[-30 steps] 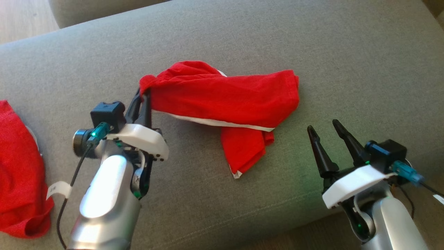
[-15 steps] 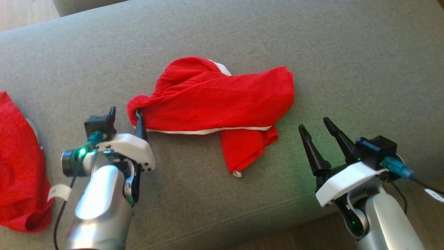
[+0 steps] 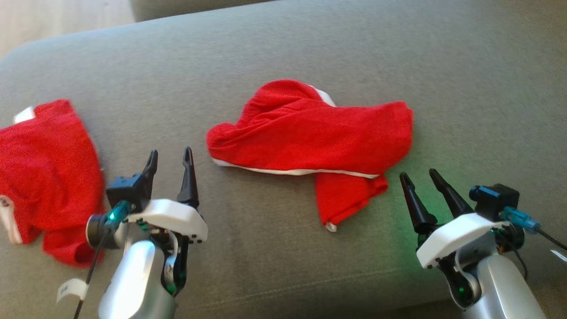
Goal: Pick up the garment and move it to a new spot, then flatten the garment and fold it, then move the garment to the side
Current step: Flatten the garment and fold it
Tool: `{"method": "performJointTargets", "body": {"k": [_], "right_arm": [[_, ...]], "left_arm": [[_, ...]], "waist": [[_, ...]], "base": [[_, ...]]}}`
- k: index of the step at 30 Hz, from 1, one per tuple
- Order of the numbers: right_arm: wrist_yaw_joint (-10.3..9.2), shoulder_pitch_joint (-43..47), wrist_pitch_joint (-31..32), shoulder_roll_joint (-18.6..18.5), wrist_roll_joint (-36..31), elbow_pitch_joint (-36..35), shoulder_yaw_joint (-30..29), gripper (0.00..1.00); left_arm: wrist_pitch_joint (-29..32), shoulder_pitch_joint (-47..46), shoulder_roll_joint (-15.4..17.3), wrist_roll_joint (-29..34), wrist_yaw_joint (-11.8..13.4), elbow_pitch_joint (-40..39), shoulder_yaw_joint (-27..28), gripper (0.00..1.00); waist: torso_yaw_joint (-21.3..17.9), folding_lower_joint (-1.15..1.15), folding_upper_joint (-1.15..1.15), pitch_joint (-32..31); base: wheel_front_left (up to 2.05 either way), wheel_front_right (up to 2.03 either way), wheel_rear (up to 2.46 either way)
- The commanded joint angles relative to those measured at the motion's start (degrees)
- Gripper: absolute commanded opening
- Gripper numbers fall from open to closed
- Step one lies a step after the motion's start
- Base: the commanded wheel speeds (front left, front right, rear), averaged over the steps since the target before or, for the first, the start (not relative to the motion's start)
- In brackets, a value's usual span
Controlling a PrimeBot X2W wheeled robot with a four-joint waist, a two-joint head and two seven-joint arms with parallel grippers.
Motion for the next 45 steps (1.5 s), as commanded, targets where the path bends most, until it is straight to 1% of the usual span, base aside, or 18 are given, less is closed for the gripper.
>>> {"method": "performJointTargets", "body": {"k": [1, 5, 10, 16, 17, 19, 21, 24, 27, 28, 31, 34, 37, 42, 45], "right_arm": [[-0.01, -2.5, -0.2, 0.1, 0.3, -0.6, 0.5, 1.0], [-0.01, -4.3, -0.4, 0.1, 0.4, 4.0, -1.8, 1.0], [-0.01, -6.7, -0.5, 0.1, 2.8, 10.7, -3.9, 1.0], [-0.01, -9.9, -2.4, 0.1, 2.8, 18.3, -5.4, 1.0], [-0.01, -10.3, -2.7, 0.1, 2.7, 19.2, -5.4, 0.8], [-0.01, -11.2, -3.3, 0.1, 3.1, 21.0, -5.7, 0.0], [-0.01, -12.4, -4.5, 0.1, 3.4, 23.2, -5.8, 0.0], [-0.01, -13.0, -6.1, 0.1, 1.4, 24.3, -5.7, 0.0], [-0.01, -13.4, -6.7, 0.1, -1.5, 23.7, -5.9, 0.0], [-0.01, -13.4, -6.7, 0.1, -1.5, 23.7, -5.9, 0.0], [-0.01, -13.5, -5.8, 0.1, -5.1, 21.6, -6.6, 0.0], [-0.01, -13.6, -3.8, -0.1, -9.6, 17.2, -8.0, 0.0], [-0.01, -12.8, -0.1, -0.2, -13.4, 11.0, -9.2, 0.0], [-0.01, -9.6, 8.7, -0.1, -19.5, -0.8, -9.6, 0.0], [-0.01, -8.1, 14.3, -0.1, -22.7, -5.2, -8.8, 0.0]], "left_arm": [[-0.7, -1.1, 0.9, -0.4, 0.3, -3.2, 1.2, 1.0], [-0.7, 1.5, 0.9, -2.0, 0.8, -5.9, -0.4, 1.0], [-0.7, 4.4, 0.9, -3.3, 1.7, -7.5, -2.7, 1.0], [-0.7, 5.8, 0.9, -4.0, 2.1, -7.4, -4.0, 1.0], [-0.7, 5.9, 0.9, -4.1, 2.2, -7.4, -4.1, 1.0], [-0.7, 5.9, 0.9, -4.2, 2.3, -7.4, -4.2, 1.0], [-0.7, 5.8, 0.9, -4.2, 2.4, -7.5, -4.1, 1.0], [-0.7, 5.8, 0.9, -4.2, 2.6, -7.5, -3.9, 1.0], [-0.7, 6.1, 0.9, -4.4, 2.7, -7.3, -3.5, 1.0], [-0.7, 6.1, 0.9, -4.4, 2.7, -7.3, -3.5, 1.0], [-0.7, 6.3, 0.9, -4.7, 2.5, -6.9, -3.8, 1.0], [-0.7, 6.6, 0.9, -5.1, 2.6, -6.6, -4.2, 1.0], [-0.7, 6.9, 0.9, -5.5, 2.7, -6.5, -4.5, 1.0], [-0.7, 7.4, 0.9, -5.8, 2.8, -6.4, -5.0, 1.0], [-0.7, 7.2, 0.9, -5.9, 2.6, -6.3, -5.4, 1.0]], "waist": [[2.5, 0.0, 0.0, -1.2], [5.4, 0.0, 0.0, -1.9], [8.5, 0.0, 0.0, -2.5], [10.7, 0.0, 0.0, -2.5], [10.9, 0.0, 0.0, -2.5], [11.1, 0.0, 0.0, -2.4], [11.1, 0.0, 0.0, -2.3], [10.6, 0.0, 0.0, -2.5], [9.7, 0.0, 0.0, -3.0], [9.7, 0.0, 0.0, -3.0], [8.6, 0.0, 0.0, -3.6], [7.8, 0.0, 0.0, -4.5], [7.3, 0.0, 0.0, -5.2], [7.1, 0.0, 0.0, -5.8], [7.6, 0.0, 0.0, -5.4]], "base": [[0.0, 0.0, 0.0], [0.0, 0.0, 0.0], [0.0, 0.0, 0.0], [0.0, 0.0, 0.0], [0.0, 0.0, 0.0], [0.0, 0.0, 0.0], [0.0, 0.0, 0.0], [0.0, 0.0, 0.0], [0.0, 0.0, 0.0], [0.0, 0.0, 0.0], [0.0, 0.0, 0.0], [0.0, 0.0, 0.0], [0.0, 0.0, 0.0], [0.0, 0.0, 0.0], [0.0, 0.0, 0.0]]}}
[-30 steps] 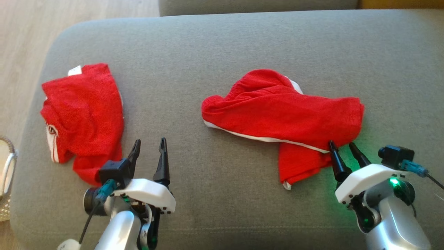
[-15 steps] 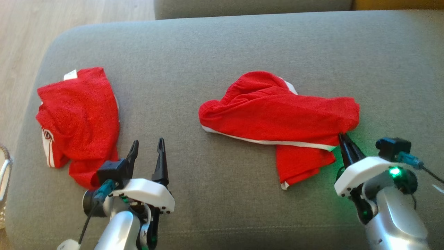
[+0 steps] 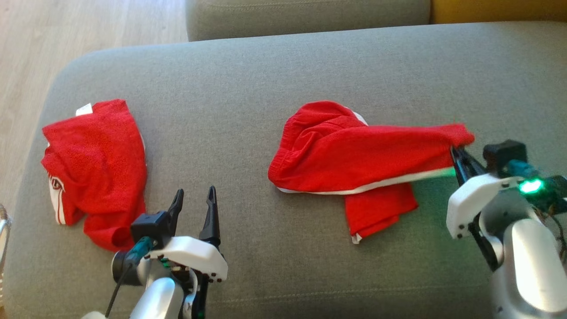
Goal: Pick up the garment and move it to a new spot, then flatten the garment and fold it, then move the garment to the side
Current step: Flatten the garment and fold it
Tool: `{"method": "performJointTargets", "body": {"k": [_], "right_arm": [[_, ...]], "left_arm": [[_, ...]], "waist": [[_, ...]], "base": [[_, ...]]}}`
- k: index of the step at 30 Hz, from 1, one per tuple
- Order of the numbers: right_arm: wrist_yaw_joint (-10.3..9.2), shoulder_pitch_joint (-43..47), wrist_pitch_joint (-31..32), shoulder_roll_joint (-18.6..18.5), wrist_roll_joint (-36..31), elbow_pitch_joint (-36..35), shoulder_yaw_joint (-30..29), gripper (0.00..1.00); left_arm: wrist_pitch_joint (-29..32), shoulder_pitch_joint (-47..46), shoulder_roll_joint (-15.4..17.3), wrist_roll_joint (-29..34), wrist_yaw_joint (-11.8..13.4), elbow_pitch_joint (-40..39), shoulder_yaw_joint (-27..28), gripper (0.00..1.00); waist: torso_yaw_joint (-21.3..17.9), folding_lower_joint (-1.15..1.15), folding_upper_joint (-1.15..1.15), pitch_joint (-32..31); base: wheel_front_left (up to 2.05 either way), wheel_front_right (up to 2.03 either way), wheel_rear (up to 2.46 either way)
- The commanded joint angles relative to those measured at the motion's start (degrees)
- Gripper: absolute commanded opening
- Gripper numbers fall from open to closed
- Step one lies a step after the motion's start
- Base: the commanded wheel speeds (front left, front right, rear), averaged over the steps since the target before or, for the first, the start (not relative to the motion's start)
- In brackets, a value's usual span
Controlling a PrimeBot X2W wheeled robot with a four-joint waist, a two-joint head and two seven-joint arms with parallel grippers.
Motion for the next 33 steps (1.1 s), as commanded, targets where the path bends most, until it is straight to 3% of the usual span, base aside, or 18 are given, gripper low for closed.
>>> {"method": "performJointTargets", "body": {"k": [1, 6, 16, 17, 18, 26, 33], "right_arm": [[-0.02, -1.0, 2.7, -0.5, -2.1, -3.0, 1.6, 0.0], [-0.02, -2.7, 9.6, -1.7, -5.6, 0.7, 0.7, 0.0], [-0.02, -12.4, 11.9, -3.7, -10.0, 18.9, -3.4, 0.03], [-0.02, -13.1, 11.7, -3.9, -10.8, 20.5, -3.9, 0.73], [-0.02, -13.7, 11.1, -3.9, -11.4, 21.7, -4.9, 1.0], [-0.02, -16.6, 5.8, -2.3, -14.1, 26.9, -8.3, 1.0], [-0.02, -16.3, 1.6, -1.1, -11.5, 25.2, -9.1, 1.0]], "left_arm": [[-0.7, -1.9, 0.6, -0.3, 0.0, -1.5, 1.4, 1.0], [-0.7, -2.9, 0.6, -0.3, -0.3, -0.9, 0.0, 1.0], [-0.7, -4.8, 0.6, -0.4, -0.6, 0.6, -2.5, 1.0], [-0.7, -4.9, 0.6, -0.4, -0.6, 0.6, -2.7, 1.0], [-0.7, -5.0, 0.6, -0.5, -0.6, 0.7, -2.8, 1.0], [-0.7, -5.6, 0.6, -0.8, -0.1, 0.7, -2.0, 1.0], [-0.7, -5.1, 0.6, -0.8, -0.2, 0.6, -0.7, 1.0]], "waist": [[0.6, 0.0, 0.0, 0.6], [2.6, 0.0, 0.0, 2.2], [7.0, 0.0, 0.0, 5.6], [7.2, 0.0, 0.0, 5.8], [7.3, 0.0, 0.0, 5.9], [5.5, 0.0, 0.0, 5.3], [2.1, 0.0, 0.0, 2.8]], "base": [[0.0, 0.0, 0.0], [0.0, 0.0, 0.0], [0.0, 0.0, 0.0], [0.0, 0.0, 0.0], [0.0, 0.0, 0.0], [0.0, 0.0, 0.0], [0.0, 0.0, 0.0]]}}
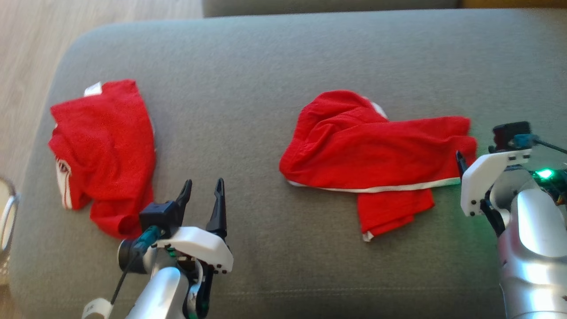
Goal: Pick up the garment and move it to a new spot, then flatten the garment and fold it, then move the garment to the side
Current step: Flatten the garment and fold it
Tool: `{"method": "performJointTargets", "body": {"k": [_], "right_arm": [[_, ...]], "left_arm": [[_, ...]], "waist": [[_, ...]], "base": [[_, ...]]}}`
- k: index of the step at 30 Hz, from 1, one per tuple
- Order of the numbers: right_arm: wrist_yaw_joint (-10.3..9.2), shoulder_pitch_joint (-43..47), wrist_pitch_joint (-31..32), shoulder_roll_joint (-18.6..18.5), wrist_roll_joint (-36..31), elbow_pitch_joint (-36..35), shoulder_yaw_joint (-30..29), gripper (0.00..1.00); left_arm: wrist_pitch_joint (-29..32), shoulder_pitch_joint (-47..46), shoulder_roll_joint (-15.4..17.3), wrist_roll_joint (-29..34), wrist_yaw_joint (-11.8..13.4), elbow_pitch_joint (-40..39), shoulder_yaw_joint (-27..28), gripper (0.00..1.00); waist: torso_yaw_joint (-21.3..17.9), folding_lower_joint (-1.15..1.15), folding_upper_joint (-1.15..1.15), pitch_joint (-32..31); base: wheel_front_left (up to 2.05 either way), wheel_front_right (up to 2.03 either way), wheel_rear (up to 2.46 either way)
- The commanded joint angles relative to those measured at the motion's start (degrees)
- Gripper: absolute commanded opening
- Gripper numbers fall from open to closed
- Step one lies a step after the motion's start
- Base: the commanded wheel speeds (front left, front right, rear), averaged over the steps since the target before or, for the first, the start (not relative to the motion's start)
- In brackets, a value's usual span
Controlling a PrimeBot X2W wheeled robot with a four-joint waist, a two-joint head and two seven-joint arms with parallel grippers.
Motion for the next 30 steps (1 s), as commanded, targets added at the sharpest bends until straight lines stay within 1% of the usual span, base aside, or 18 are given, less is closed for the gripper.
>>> {"method": "performJointTargets", "body": {"k": [1, 5, 8, 13, 16, 18, 22, 26, 30], "right_arm": [[-0.02, -1.0, -1.2, 0.4, 1.1, -2.7, 1.1, 1.0], [-0.02, 1.9, -4.2, 0.9, 5.4, -6.8, 2.6, 1.0], [-0.02, 5.7, -5.8, 1.1, 8.1, -11.8, 3.1, 1.0], [-0.02, 13.4, -8.1, 1.4, 16.4, -21.5, 6.0, 1.0], [-0.02, 18.2, -9.2, 1.4, 21.0, -25.6, 6.9, 1.0], [-0.02, 20.5, -9.7, 1.4, 23.1, -27.2, 7.1, 1.0], [-0.02, 23.1, -10.3, 1.4, 25.2, -28.6, 7.8, 1.0], [-0.02, 22.9, -10.4, 1.4, 25.9, -29.9, 8.9, 1.0], [-0.02, 22.2, -10.6, 1.4, 26.2, -31.3, 9.7, 1.0]], "left_arm": [[-0.7, -1.9, 0.6, -0.5, 0.3, -1.8, 2.1, 1.0], [-0.7, -1.2, 0.6, -1.1, 0.4, -3.1, 3.5, 1.0], [-0.7, -0.3, 0.6, -1.6, 0.6, -4.2, 4.8, 1.0], [-0.7, 1.9, 0.6, -1.9, 0.8, -5.6, 6.9, 1.0], [-0.7, 3.0, 0.6, -2.2, 0.8, -6.2, 7.3, 1.0], [-0.7, 3.5, 0.6, -2.3, 0.8, -6.4, 7.3, 1.0], [-0.7, 3.9, 0.6, -3.5, 0.5, -5.9, 7.3, 1.0], [-0.7, 3.2, 0.6, -5.8, -0.1, -4.3, 6.5, 1.0], [-0.7, 1.2, 0.6, -8.4, -1.1, -0.5, 4.1, 1.0]], "waist": [[-1.5, -0.01, 0.0, -1.4], [-3.3, -0.01, 0.0, -3.4], [-4.3, -0.01, 0.0, -5.0], [-5.7, -0.01, 0.0, -6.9], [-6.4, -0.01, 0.0, -7.3], [-6.8, -0.01, 0.0, -7.2], [-7.5, -0.01, 0.0, -6.8], [-8.8, -0.01, 0.0, -5.6], [-10.6, -0.01, 0.0, -4.0]], "base": [[0.0, 0.0, 0.0], [0.0, 0.0, 0.0], [0.0, 0.0, 0.0], [0.0, 0.0, 0.0], [0.0, 0.0, 0.0], [0.0, 0.0, 0.0], [0.0, 0.0, 0.0], [0.0, 0.0, 0.0], [0.0, 0.0, 0.0]]}}
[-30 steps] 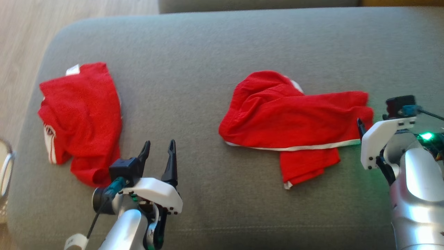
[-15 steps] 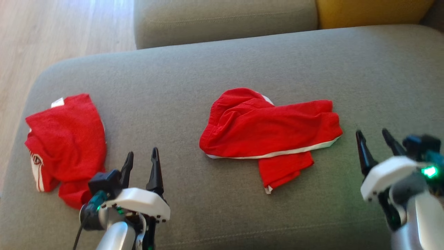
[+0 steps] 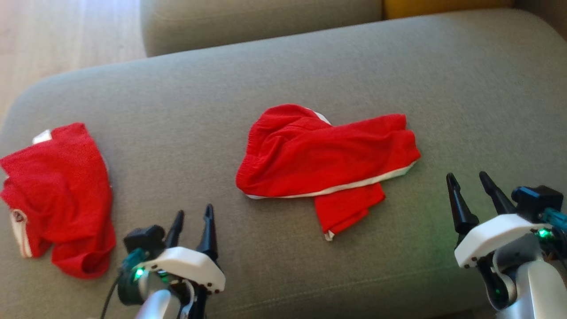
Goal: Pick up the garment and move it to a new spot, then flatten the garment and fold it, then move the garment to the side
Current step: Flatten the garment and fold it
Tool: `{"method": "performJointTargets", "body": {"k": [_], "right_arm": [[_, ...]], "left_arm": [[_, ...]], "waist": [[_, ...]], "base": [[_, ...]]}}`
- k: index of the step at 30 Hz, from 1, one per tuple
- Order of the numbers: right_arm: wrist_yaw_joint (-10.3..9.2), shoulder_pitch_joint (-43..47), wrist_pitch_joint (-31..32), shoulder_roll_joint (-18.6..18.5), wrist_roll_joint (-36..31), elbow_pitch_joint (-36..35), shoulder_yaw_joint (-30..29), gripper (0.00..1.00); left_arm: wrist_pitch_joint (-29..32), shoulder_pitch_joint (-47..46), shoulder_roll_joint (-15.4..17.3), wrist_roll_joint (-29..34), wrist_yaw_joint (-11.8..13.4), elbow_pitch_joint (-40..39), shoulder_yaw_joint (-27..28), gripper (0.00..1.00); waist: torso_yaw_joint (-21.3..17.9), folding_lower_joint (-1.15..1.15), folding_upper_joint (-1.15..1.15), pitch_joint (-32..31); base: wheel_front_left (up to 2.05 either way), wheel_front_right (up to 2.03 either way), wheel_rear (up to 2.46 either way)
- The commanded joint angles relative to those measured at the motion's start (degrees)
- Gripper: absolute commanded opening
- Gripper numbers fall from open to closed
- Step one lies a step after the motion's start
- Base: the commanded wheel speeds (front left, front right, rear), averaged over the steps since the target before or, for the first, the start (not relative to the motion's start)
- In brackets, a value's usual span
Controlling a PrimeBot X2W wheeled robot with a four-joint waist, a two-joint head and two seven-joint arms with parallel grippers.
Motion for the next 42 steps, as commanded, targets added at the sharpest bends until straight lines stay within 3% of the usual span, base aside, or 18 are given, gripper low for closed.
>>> {"method": "performJointTargets", "body": {"k": [1, 10, 17, 23, 37, 38, 39, 40, 42], "right_arm": [[-0.02, -2.8, -0.7, -0.3, 0.5, -2.8, 1.8, 1.0], [-0.02, -3.7, -1.4, -0.3, 1.3, -3.6, 2.1, 1.0], [-0.02, -4.6, -2.0, -0.2, 1.4, -3.2, 2.1, 1.0], [-0.02, -5.1, -2.4, -0.2, 1.4, -2.9, 2.2, 1.0], [-0.02, -6.5, -2.9, -0.2, 1.8, -1.9, 3.0, 1.0], [-0.02, -6.6, -3.0, -0.2, 1.9, -1.8, 3.1, 1.0], [-0.02, -6.8, -3.0, -0.2, 1.9, -1.7, 3.1, 1.0], [-0.02, -6.9, -3.0, -0.2, 2.0, -1.5, 3.1, 1.0], [-0.02, -7.3, -3.2, -0.2, 2.6, -0.8, 3.2, 1.0]], "left_arm": [[-0.7, -4.4, 0.5, -1.3, -0.7, 1.0, 0.0, 1.0], [-0.7, -11.7, 0.5, -9.0, -2.2, 10.2, -6.0, 1.0], [-0.7, -14.9, 0.5, -12.0, -0.2, 13.3, -6.6, 1.0], [-0.7, -16.8, 0.5, -13.9, 0.6, 17.7, -8.3, 1.0], [-0.7, -20.4, 0.5, -20.5, -0.8, 26.1, -18.4, 1.0], [-0.7, -20.6, 0.5, -21.0, -0.9, 26.5, -19.0, 0.79], [-0.7, -20.8, 0.5, -21.5, -1.0, 26.7, -19.6, 0.24], [-0.7, -21.0, 0.5, -21.9, -1.1, 26.7, -20.1, 0.0], [-0.7, -21.8, 0.5, -21.4, -0.8, 26.0, -20.0, 0.0]], "waist": [[-1.6, 0.0, 0.0, 1.5], [-5.4, 0.0, 0.0, 4.9], [-6.9, 0.0, 0.0, 6.1], [-7.7, 0.0, 0.0, 6.8], [-7.9, 0.0, 0.0, 7.8], [-7.8, 0.0, 0.0, 7.8], [-7.7, 0.0, 0.0, 7.8], [-7.7, 0.0, 0.0, 7.8], [-7.3, 0.0, 0.0, 7.6]], "base": [[0.0, 0.0, 0.0], [0.0, 0.0, 0.0], [0.0, 0.0, 0.0], [0.0, 0.0, 0.0], [0.0, 0.0, 0.0], [0.0, 0.0, 0.0], [0.0, 0.0, 0.0], [0.0, 0.0, 0.0], [0.0, 0.0, 0.0]]}}
